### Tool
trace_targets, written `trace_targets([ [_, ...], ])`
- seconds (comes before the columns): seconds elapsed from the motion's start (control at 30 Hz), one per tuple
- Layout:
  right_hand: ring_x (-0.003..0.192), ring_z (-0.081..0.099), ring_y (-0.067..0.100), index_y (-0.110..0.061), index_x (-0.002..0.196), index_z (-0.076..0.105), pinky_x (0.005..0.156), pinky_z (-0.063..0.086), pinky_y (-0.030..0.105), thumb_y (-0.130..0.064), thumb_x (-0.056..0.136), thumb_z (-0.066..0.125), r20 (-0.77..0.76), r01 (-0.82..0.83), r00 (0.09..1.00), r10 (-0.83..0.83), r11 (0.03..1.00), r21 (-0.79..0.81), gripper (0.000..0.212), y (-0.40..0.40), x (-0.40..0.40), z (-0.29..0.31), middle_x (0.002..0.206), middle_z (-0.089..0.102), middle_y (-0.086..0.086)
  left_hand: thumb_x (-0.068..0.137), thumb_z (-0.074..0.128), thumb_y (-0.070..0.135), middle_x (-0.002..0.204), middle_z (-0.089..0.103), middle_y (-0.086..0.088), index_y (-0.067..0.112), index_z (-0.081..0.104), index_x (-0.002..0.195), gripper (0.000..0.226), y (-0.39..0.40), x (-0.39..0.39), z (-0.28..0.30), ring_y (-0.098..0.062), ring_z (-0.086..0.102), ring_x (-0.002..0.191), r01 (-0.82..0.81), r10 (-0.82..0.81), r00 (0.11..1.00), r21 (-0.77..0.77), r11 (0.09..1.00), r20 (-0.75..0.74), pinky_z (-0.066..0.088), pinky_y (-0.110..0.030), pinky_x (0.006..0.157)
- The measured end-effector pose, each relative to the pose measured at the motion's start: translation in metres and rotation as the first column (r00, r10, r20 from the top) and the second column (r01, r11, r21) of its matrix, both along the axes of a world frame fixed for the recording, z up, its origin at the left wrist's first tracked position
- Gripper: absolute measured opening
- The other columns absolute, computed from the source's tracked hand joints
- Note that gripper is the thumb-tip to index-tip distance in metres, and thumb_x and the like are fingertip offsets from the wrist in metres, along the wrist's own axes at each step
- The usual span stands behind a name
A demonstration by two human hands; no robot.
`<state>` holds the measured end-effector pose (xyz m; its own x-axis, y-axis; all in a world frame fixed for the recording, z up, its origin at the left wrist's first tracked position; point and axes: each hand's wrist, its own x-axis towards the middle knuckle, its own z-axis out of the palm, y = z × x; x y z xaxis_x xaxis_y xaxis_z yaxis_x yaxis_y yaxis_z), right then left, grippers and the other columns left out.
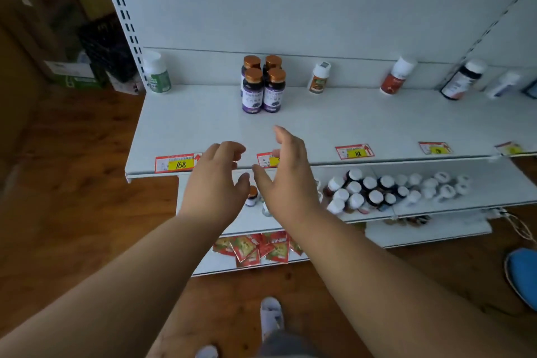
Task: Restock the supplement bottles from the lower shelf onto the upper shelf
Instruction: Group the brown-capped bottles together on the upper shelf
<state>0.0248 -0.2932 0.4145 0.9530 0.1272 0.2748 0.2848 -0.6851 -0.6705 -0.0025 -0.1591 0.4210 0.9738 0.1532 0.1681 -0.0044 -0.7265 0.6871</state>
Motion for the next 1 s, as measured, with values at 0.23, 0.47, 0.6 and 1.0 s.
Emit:
trace_targets([
  [0.23, 0.110, 0.052, 0.004, -0.026, 0.146, 0.032, 0.086, 0.050, 0.021, -0.027, 0.092, 0.067, -0.084, -0.086, 0.993, 0.087, 0.996, 0.010, 0.064, -0.009, -0.046, -0.037, 0.138, 0.042, -0.005, 0.088, 0.069, 0.028, 0.120, 0.059, 0.008, 0.027, 0.051, 0.129, 0.044, 0.000, -0.055, -0.048, -0.005, 0.054, 0.097, -0.084, 0.088, 0.994, 0.059, 0.995, -0.068, 0.050, -0.023, 0.079],
  [0.47, 0.109, 0.059, 0.012, -0.023, 0.138, 0.044, 0.088, 0.054, 0.027, -0.031, 0.090, 0.069, -0.321, -0.082, 0.945, 0.069, 0.996, -0.028, 0.055, -0.041, -0.067, -0.156, 0.133, 0.049, -0.003, 0.092, 0.063, 0.027, 0.116, 0.060, 0.005, 0.032, 0.051, 0.126, 0.037, -0.032, -0.066, -0.165, -0.011, 0.058, 0.100, -0.109, 0.108, 0.966, 0.008, 0.994, -0.237, 0.048, -0.028, 0.074],
  [0.6, 0.115, 0.055, 0.015, -0.021, 0.132, 0.051, 0.091, 0.047, 0.024, -0.027, 0.089, 0.071, -0.438, -0.039, 0.899, 0.011, 0.998, -0.056, 0.048, -0.043, -0.062, -0.238, 0.130, 0.052, -0.002, 0.093, 0.061, 0.030, 0.117, 0.060, 0.005, 0.033, 0.049, 0.129, 0.038, -0.029, -0.039, -0.245, -0.010, 0.056, 0.092, -0.140, 0.124, 0.933, -0.024, 0.990, -0.338, 0.047, -0.027, 0.073],
  [1.0, 0.139, 0.044, 0.020, -0.028, 0.152, 0.031, 0.112, 0.040, 0.036, -0.023, 0.103, 0.047, -0.645, 0.035, 0.764, -0.031, 0.999, -0.006, 0.052, -0.017, 0.053, -0.402, 0.155, 0.040, -0.002, 0.090, 0.067, 0.038, 0.131, 0.056, 0.008, 0.027, 0.047, 0.135, 0.050, -0.019, 0.108, -0.401, -0.009, 0.056, 0.105, -0.219, 0.127, 0.918, -0.213, 0.952, -0.376, 0.046, -0.028, 0.084],
])
